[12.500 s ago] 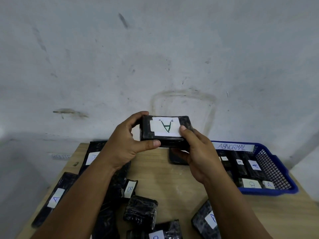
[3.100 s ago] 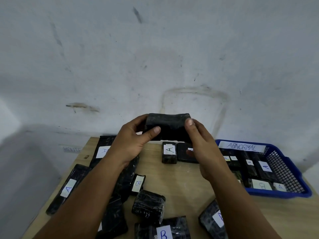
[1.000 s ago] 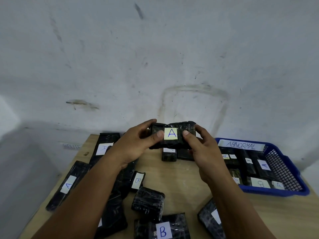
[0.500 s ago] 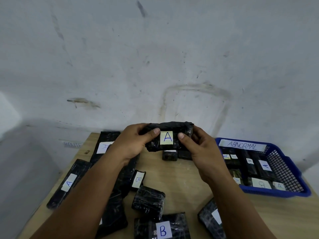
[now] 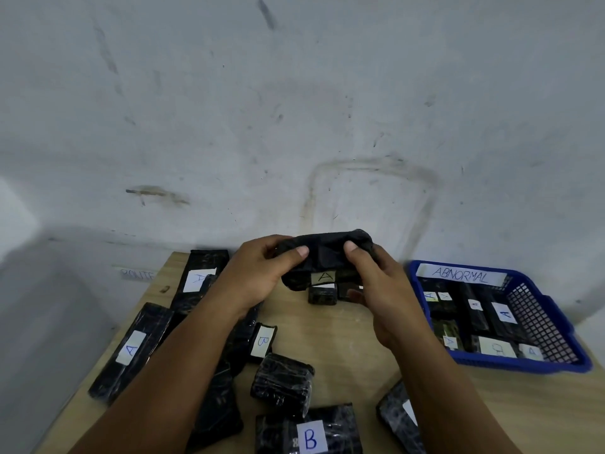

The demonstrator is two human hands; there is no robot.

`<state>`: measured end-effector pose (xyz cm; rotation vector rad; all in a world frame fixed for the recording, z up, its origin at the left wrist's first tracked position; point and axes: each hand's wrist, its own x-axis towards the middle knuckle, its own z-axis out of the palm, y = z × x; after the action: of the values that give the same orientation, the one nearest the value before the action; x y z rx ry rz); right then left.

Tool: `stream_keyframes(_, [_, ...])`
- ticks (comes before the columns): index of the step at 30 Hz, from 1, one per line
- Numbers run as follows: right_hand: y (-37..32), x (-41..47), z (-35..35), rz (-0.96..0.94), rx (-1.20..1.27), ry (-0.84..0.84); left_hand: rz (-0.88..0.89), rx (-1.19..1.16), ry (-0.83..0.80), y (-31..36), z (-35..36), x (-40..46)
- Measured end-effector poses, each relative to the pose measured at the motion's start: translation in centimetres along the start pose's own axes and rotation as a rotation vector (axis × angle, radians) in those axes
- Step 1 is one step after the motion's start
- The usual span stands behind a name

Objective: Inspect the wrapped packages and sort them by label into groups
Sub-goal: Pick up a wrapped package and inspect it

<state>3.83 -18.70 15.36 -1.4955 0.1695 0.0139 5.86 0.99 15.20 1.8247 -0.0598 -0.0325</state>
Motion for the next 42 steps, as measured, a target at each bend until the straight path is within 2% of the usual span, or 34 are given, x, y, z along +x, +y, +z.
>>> stream_keyframes(3, [-0.2,-0.2,0.0,-0.045,-0.022,0.003,-0.012,-0.050,-0.005,-0.2,-0.1,0.0])
stream_keyframes(6, [-0.2,-0.1,-0.1,-0.089,-0.030,0.017,0.037,0.009,-0.021,-0.5,-0.1,-0.1])
stream_keyframes(10, [-0.1,-0.2,-0.1,-0.061,-0.046,0.007,0.091,0.042,0.077,-0.3,0.4,-0.1])
stream_keyframes(13, [-0.1,-0.3,-0.2,-0.032,0.054,-0.057,0.079,0.005,0.188,-0.6,0.5,0.2])
stream_keyframes(15, [-0.3,-0.5,-0.2,-0.061,0.095,-0.068,0.057,-0.009,0.206,-0.7,0.5,0.3])
stream_keyframes(22, [0.0,-1.1,0.5,-0.214,0.009,-0.075,0.045,-0.126,-0.100,1.2,1.0,-0.9])
stream_keyframes(29, [0.6,-1.4,1.2,-0.243,-0.027,-0.030,0.088,-0.178,-0.096,1.5,1.0,-1.4])
stream_keyframes(35, [0.4,-1.7,1.2,-0.243,-0.035,-0.061,0.145,-0.195,-0.014,0.9,0.7,-1.1])
stream_keyframes(37, [0.0,-1.8,1.1,-0.173,-0.018,-0.085,0.164,-0.172,0.009,0.7,0.5,-1.0])
stream_keyframes(40, [-0.2,-1.2,0.5,0.156,0.018,-0.108,0.261,-0.085,-0.009,0.0,0.2,-0.9])
stream_keyframes(42, [-0.2,-1.0,0.1,0.321,0.095,-0.183,0.345,-0.037,-0.057,-0.4,0.0,-0.8])
